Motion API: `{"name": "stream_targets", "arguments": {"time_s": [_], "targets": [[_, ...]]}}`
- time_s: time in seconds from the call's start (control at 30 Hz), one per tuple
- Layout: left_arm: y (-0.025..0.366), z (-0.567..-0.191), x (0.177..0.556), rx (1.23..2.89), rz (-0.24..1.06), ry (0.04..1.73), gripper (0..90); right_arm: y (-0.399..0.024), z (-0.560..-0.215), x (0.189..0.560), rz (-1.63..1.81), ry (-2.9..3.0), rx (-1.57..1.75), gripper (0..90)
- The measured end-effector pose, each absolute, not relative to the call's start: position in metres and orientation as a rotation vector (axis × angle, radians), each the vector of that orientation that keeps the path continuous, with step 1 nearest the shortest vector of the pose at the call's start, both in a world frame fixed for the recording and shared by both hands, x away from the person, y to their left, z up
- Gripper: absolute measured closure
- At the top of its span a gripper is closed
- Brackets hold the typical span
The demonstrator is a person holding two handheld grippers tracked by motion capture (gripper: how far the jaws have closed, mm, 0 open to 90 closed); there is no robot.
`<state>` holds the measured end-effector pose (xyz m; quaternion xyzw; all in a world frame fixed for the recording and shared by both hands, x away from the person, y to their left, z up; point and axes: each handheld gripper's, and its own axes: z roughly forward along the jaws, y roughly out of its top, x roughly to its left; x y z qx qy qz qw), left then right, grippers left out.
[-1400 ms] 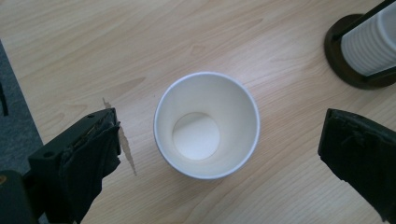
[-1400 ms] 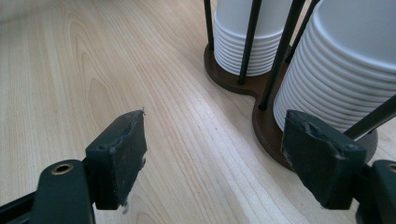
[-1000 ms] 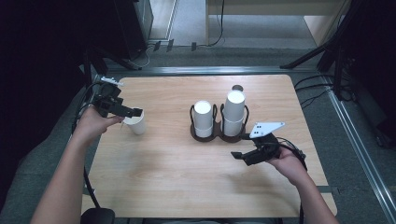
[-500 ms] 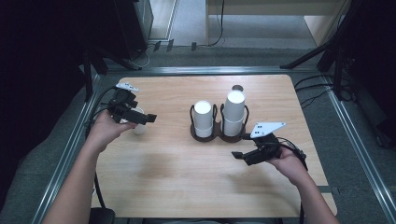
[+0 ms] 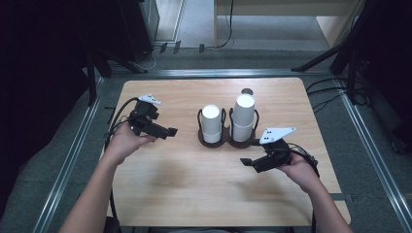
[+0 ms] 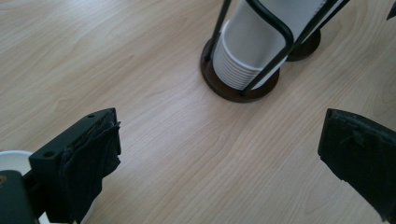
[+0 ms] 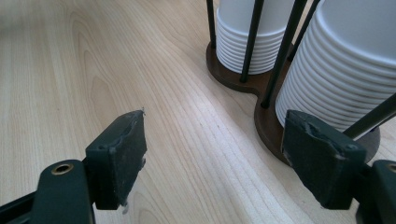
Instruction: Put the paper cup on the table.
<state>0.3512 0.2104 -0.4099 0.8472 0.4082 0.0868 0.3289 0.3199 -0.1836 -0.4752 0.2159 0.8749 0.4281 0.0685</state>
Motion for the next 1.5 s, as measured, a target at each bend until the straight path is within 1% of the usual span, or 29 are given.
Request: {"name": "stream_targets", "arguments": {"time_s": [0.27,0.53,0.6,0.7,1.1,1.23,1.5], "targets": [[0.186,-0.423,0.337,2.214,0.174,1.018,0.0,-0.183,-0.475,0.320,1.287,2.639,0.655,22.4],[0.167,-0.430,0.326,2.221,0.177,0.974,0.0,-0.182,-0.476,0.320,1.291,2.641,0.649,22.3],[0.164,-0.432,0.324,2.207,0.154,0.967,0.0,-0.182,-0.476,0.320,1.285,2.644,0.651,22.4],[0.158,-0.433,0.321,2.218,0.170,0.955,0.0,-0.181,-0.476,0.319,1.286,2.642,0.643,22.4],[0.137,-0.439,0.311,2.208,0.127,0.897,0.0,-0.177,-0.476,0.318,1.294,2.636,0.661,22.3],[0.133,-0.442,0.310,2.178,0.096,0.894,0.0,-0.176,-0.477,0.318,1.291,2.638,0.658,22.3],[0.127,-0.447,0.307,2.180,0.100,0.885,0.0,-0.176,-0.477,0.318,1.292,2.638,0.658,22.3]]}}
